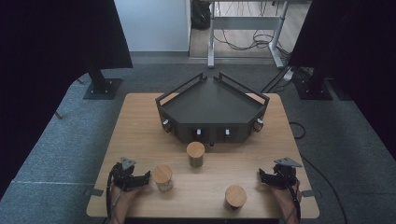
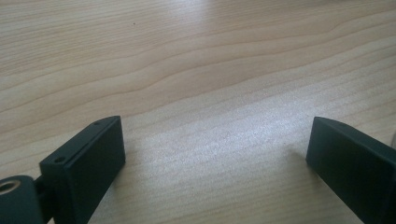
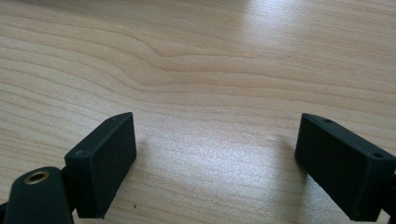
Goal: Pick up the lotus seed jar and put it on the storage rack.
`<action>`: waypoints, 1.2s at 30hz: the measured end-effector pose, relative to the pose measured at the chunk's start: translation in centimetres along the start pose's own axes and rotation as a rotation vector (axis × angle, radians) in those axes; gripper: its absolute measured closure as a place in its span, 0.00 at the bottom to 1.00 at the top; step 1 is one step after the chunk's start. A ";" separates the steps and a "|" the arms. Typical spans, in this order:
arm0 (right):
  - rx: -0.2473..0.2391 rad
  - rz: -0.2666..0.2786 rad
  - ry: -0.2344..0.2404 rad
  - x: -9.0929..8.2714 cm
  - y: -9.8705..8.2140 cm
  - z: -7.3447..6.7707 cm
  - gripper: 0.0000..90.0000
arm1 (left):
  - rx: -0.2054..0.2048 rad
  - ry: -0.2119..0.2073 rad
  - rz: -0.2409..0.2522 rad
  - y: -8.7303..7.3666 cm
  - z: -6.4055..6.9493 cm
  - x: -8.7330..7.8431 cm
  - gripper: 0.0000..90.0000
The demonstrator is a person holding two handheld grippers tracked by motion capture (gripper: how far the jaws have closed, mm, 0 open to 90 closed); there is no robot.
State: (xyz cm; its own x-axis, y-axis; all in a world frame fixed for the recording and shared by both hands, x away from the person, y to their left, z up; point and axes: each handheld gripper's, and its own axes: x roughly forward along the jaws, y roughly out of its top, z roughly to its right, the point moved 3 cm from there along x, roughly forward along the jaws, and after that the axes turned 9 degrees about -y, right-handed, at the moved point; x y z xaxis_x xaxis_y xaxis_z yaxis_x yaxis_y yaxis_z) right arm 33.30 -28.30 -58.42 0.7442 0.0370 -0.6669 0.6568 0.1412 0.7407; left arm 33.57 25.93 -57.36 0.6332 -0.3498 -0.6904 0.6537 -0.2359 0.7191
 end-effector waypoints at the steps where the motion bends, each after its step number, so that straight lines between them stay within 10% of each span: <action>1: 0.000 0.000 0.000 0.0 0.0 0.0 0.13 | -0.001 0.000 0.001 0.0 0.0 0.0 0.05; 36: 0.004 -0.001 -0.005 0.0 0.0 0.1 0.13 | 0.031 -0.016 0.213 1.3 0.3 -3.5 0.11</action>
State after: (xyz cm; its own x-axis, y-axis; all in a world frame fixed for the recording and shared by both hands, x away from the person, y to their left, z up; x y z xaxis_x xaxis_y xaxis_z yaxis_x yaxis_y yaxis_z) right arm 33.36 -28.35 -58.42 0.7444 0.0318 -0.6670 0.6577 0.1371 0.7407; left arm 32.08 26.54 -54.03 0.7486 -0.4091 -0.5218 0.4930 -0.1828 0.8506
